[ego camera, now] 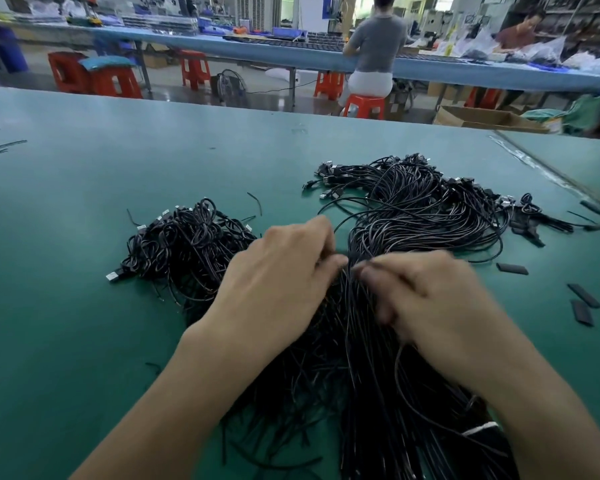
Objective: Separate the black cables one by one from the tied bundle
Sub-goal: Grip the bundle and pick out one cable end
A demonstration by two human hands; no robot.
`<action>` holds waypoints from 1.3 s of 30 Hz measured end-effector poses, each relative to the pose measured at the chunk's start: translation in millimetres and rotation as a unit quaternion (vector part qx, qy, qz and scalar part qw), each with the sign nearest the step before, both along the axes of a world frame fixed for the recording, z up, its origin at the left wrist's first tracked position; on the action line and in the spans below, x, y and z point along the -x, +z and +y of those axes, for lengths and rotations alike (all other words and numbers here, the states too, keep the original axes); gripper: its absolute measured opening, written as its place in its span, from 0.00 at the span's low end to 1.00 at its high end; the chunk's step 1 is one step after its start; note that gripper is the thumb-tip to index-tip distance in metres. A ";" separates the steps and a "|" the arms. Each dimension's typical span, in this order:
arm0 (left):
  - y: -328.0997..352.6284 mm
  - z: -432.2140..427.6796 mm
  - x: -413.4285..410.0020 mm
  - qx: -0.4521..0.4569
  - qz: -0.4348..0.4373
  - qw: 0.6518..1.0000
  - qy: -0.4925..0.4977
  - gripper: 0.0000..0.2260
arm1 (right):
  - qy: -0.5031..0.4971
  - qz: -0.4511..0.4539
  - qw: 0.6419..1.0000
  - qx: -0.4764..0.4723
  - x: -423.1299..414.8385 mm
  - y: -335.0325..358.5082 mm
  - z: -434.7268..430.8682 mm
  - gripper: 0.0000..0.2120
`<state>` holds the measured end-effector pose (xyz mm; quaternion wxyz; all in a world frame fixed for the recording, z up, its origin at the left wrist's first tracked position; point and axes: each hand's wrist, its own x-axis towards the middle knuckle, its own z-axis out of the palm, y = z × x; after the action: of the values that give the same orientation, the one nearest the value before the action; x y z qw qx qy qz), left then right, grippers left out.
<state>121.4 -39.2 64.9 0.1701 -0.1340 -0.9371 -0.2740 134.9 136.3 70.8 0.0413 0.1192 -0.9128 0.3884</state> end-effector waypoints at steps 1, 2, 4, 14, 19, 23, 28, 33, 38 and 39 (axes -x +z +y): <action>0.8 -1.1 0.6 -0.033 0.008 0.999 0.008 0.12 | -0.055 0.060 0.997 0.000 2.1 0.6 6.2 0.14; 2.0 -1.2 0.9 -0.064 0.016 0.998 0.013 0.14 | -0.109 0.105 0.988 0.010 3.5 1.1 13.2 0.16; 5.4 0.7 0.4 -0.095 0.046 0.994 0.030 0.18 | -0.174 0.134 0.975 0.036 5.8 1.5 25.2 0.18; 2.8 6.3 -0.3 -0.106 -0.265 0.944 -0.165 0.27 | -0.069 0.101 0.978 0.171 13.9 -4.5 19.6 0.13; 16.0 14.4 -16.5 -0.360 -0.399 0.712 -0.452 0.18 | 0.067 0.027 0.992 0.103 12.7 -8.6 4.0 0.09; 13.4 18.5 -6.8 -0.594 -0.320 0.660 -0.330 0.15 | 0.147 -0.045 0.988 -0.012 4.0 -15.1 -6.0 0.12; -6.5 13.9 14.8 -0.645 -0.182 0.730 -0.135 0.15 | 0.146 -0.042 0.988 -0.020 0.9 -8.6 -2.5 0.10; -19.9 12.5 18.7 -0.390 -0.087 0.916 -0.033 0.15 | 0.173 -0.003 0.984 0.030 -2.7 -0.3 -2.0 0.11; -16.4 15.3 9.3 -0.387 -0.266 0.867 -0.169 0.14 | 0.108 0.062 0.990 0.068 2.3 0.1 5.8 0.09; -14.2 15.8 7.4 -0.404 -0.295 0.844 -0.194 0.15 | 0.093 0.078 0.989 0.080 4.1 1.3 8.4 0.08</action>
<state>114.0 -23.5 50.7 -0.1322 -0.1453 -0.7043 -0.6822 130.8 144.6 72.2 0.0856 0.2303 -0.8576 0.4518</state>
